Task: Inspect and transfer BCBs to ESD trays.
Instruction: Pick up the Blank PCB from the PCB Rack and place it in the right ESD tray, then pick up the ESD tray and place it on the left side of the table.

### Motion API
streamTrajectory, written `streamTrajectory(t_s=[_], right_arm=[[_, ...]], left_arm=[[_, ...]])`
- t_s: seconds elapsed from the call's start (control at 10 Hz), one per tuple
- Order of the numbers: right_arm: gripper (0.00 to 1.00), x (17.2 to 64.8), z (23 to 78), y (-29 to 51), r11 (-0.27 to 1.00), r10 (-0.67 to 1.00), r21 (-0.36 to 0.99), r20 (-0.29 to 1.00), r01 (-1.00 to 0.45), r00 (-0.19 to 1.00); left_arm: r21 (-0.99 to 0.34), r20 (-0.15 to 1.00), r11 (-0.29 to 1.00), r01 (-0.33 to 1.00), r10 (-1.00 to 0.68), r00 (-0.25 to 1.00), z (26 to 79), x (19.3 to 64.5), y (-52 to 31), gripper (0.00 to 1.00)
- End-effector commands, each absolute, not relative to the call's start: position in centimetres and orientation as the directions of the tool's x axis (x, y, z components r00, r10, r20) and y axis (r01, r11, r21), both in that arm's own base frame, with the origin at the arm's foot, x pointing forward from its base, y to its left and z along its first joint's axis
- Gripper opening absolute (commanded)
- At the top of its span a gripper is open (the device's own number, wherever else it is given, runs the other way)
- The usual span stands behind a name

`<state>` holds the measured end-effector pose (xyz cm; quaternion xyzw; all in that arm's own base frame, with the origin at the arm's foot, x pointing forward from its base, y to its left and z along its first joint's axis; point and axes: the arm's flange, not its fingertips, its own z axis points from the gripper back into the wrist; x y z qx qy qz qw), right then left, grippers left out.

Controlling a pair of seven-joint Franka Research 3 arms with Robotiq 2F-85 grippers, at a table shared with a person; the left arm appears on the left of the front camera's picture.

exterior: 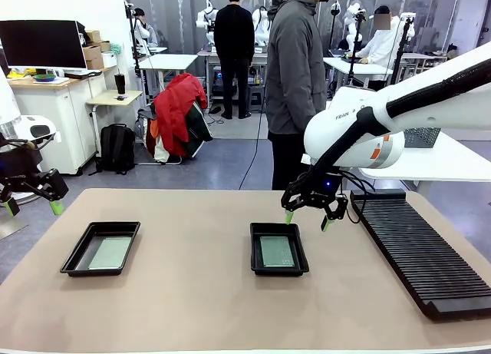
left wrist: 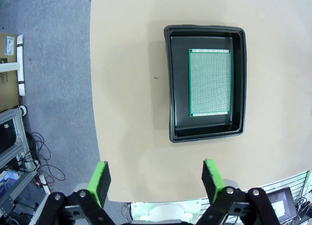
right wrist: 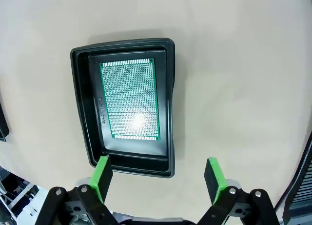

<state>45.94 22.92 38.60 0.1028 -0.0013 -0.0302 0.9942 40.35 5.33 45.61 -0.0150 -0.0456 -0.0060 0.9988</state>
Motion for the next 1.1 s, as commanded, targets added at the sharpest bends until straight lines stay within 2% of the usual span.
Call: streamTrajectory(t_s=[0.0,1.0], right_arm=[[1.00,46.03,38.45,23.00,0.977,-0.061,0.207,0.002,0.060,0.998],[1.00,46.03,38.45,23.00,0.977,-0.061,0.207,0.002,0.060,0.998]], left_arm=[[-0.030,0.092,0.999,0.020,-0.017,0.996,45.45,40.28,5.43,1.00],[-0.030,0.092,0.999,0.020,-0.017,0.996,45.45,40.28,5.43,1.00]])
